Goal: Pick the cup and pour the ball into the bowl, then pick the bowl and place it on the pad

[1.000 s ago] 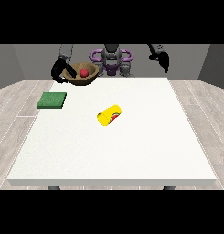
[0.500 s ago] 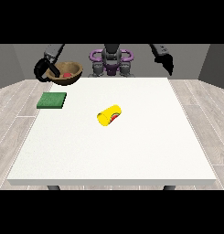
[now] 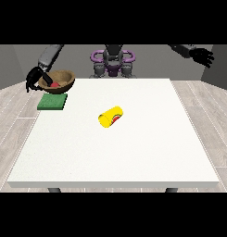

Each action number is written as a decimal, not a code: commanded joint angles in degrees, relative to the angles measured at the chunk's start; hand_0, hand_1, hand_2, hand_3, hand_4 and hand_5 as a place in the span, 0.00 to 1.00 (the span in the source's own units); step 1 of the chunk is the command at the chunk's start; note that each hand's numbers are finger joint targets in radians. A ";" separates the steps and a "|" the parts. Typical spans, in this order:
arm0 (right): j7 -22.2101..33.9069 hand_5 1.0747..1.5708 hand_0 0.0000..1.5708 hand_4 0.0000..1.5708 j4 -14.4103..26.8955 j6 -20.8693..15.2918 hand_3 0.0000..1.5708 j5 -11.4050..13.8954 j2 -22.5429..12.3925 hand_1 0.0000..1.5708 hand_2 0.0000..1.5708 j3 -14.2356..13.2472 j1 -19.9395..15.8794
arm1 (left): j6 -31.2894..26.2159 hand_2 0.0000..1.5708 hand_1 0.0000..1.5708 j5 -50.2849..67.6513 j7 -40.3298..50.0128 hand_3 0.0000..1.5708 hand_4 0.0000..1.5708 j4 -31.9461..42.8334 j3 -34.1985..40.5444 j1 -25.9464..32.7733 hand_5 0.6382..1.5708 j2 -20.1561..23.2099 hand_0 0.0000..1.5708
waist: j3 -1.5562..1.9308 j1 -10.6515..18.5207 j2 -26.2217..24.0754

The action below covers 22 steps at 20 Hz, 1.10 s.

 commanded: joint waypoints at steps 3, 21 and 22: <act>-1.14 0.99 1.00 0.49 -1.72 2.43 0.00 -2.03 -2.24 1.00 1.00 -1.83 -1.99 | -6.27 0.00 0.00 3.34 -5.19 0.00 0.77 11.01 7.02 -2.29 0.99 8.70 0.00 | -0.01 -2.62 4.62; -0.80 0.58 0.00 0.00 12.87 1.69 0.00 -2.47 -7.75 0.00 0.00 -6.06 -5.19 | -3.52 0.00 0.00 2.52 2.19 0.00 0.64 -4.73 -1.74 -0.67 1.00 0.45 0.00 | 0.17 3.24 0.47; 5.02 0.57 0.00 0.00 11.82 3.05 0.00 -0.76 -9.07 0.00 0.00 -3.58 -6.88 | -2.32 0.00 0.00 2.14 4.80 0.00 0.57 -4.60 -4.28 -1.84 0.99 -2.67 0.00 | 0.16 1.98 -4.30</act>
